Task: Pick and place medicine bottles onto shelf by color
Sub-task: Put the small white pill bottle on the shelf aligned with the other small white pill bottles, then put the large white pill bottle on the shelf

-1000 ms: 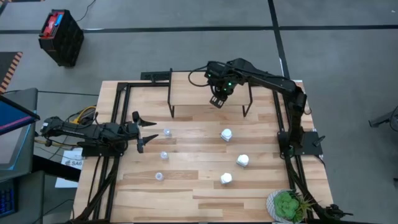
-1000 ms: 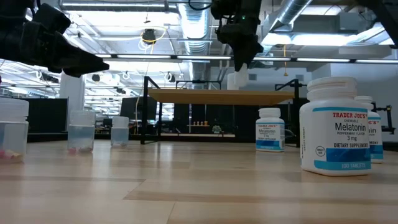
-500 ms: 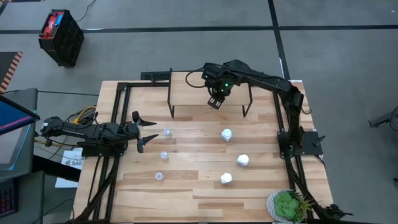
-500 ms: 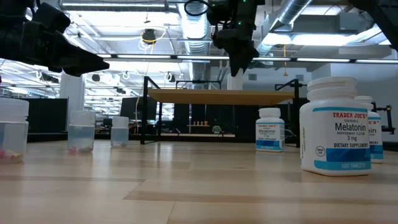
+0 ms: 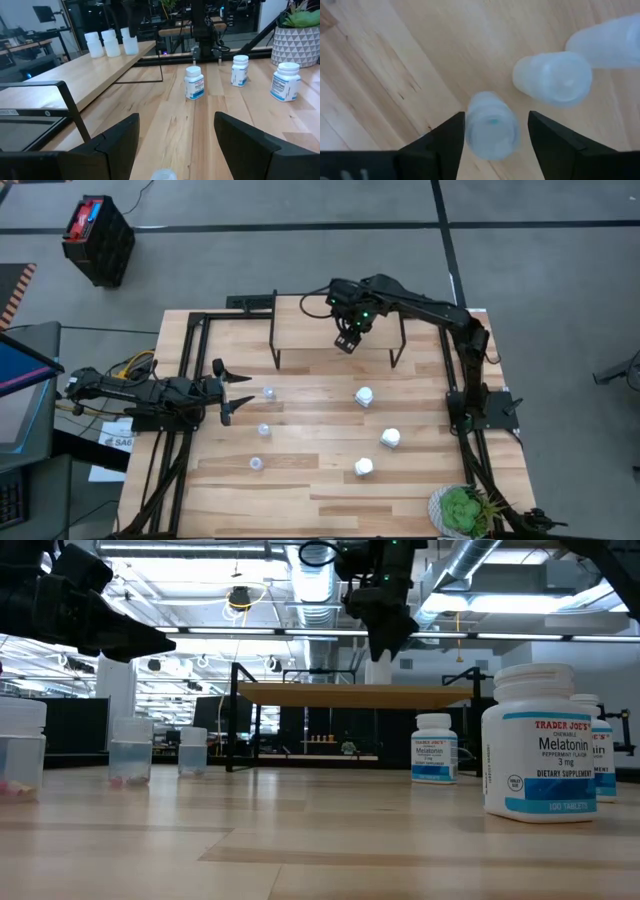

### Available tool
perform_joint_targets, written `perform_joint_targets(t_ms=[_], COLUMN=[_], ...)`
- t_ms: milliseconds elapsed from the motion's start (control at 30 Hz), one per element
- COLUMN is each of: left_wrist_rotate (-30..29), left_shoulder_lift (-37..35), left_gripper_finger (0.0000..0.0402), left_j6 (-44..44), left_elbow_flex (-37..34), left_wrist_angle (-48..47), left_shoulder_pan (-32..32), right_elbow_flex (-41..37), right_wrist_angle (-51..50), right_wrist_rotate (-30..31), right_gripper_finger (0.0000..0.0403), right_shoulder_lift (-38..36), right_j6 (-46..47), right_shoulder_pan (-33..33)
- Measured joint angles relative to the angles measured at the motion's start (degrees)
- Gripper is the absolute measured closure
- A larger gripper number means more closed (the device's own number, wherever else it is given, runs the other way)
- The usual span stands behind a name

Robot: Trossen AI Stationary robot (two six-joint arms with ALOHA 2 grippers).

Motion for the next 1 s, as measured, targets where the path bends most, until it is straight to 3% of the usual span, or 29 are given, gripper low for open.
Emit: perform_joint_targets(t_ms=[500,700,1000], left_wrist_rotate=[0.0,0.0,0.0], left_shoulder_lift=[0.0,0.0,0.0], left_gripper_finger=[0.0156,0.0156,0.0156], left_j6=[0.7,1.4,1.4], left_elbow_flex=[0.0,0.0,0.0], left_wrist_angle=[0.0,0.0,0.0], left_shoulder_pan=[0.0,0.0,0.0], right_elbow_flex=[0.4,6.5,18.3], right_wrist_angle=[0.1,-0.7,-10.8], right_wrist_rotate=[0.1,0.1,0.2], right_gripper_finger=[0.0164,0.0164,0.0164], right_shoulder_lift=[-0.8,-0.8,-0.9], right_j6=[0.3,0.8,3.6], right_shoulder_pan=[-0.5,-0.5,0.7])
